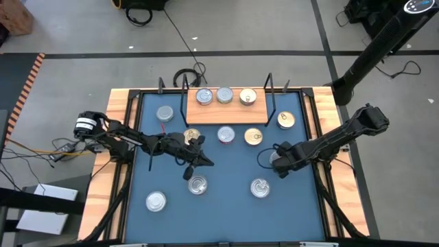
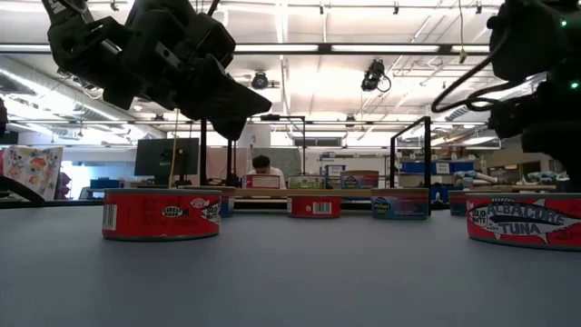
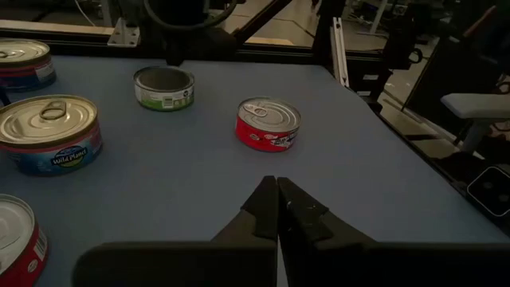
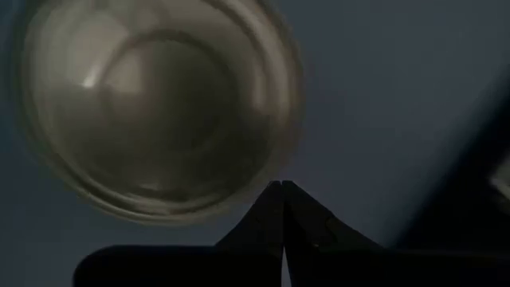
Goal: Stack canned seafood by type on shelf
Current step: Stack the green tuna can on top of the other green tuna can on the shelf
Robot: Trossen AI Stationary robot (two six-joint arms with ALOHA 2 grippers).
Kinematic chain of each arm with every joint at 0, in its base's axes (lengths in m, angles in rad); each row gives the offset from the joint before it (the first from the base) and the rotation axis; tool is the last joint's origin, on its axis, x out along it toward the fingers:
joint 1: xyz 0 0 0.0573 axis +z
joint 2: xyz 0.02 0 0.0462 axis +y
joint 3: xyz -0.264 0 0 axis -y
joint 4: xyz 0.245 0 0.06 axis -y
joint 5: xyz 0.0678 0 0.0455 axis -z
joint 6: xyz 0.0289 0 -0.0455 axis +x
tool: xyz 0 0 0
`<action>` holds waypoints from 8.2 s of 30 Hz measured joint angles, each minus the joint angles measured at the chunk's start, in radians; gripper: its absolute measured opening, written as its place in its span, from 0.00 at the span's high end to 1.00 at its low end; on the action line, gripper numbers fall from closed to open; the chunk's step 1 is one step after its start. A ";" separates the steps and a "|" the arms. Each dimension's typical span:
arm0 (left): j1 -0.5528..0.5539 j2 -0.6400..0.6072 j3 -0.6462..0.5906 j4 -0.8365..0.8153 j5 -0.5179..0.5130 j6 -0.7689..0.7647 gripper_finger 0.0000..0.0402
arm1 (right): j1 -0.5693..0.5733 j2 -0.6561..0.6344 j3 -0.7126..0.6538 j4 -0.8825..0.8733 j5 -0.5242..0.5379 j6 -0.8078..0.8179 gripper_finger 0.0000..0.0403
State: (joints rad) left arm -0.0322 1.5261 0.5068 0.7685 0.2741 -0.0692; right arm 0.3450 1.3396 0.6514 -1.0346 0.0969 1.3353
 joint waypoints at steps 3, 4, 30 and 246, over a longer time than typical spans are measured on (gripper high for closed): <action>0.000 0.000 0.000 0.000 0.000 0.008 0.99 | 0.000 0.000 -0.005 0.087 0.023 -0.040 0.98; 0.000 0.000 0.000 0.000 0.000 0.009 0.99 | 0.000 0.000 -0.005 0.127 0.036 -0.060 0.98; 0.000 0.000 -0.001 0.007 -0.040 0.005 0.99 | -0.068 0.000 0.010 0.155 0.102 -0.180 0.98; 0.058 0.536 0.087 0.571 -0.011 -0.165 0.99 | -0.006 0.443 0.365 0.772 -0.077 -1.176 0.99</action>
State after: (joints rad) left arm 0.0260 2.0617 0.5940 1.3390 0.2628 -0.2341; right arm 0.3388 1.7825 1.0160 -0.2629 0.0201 0.1590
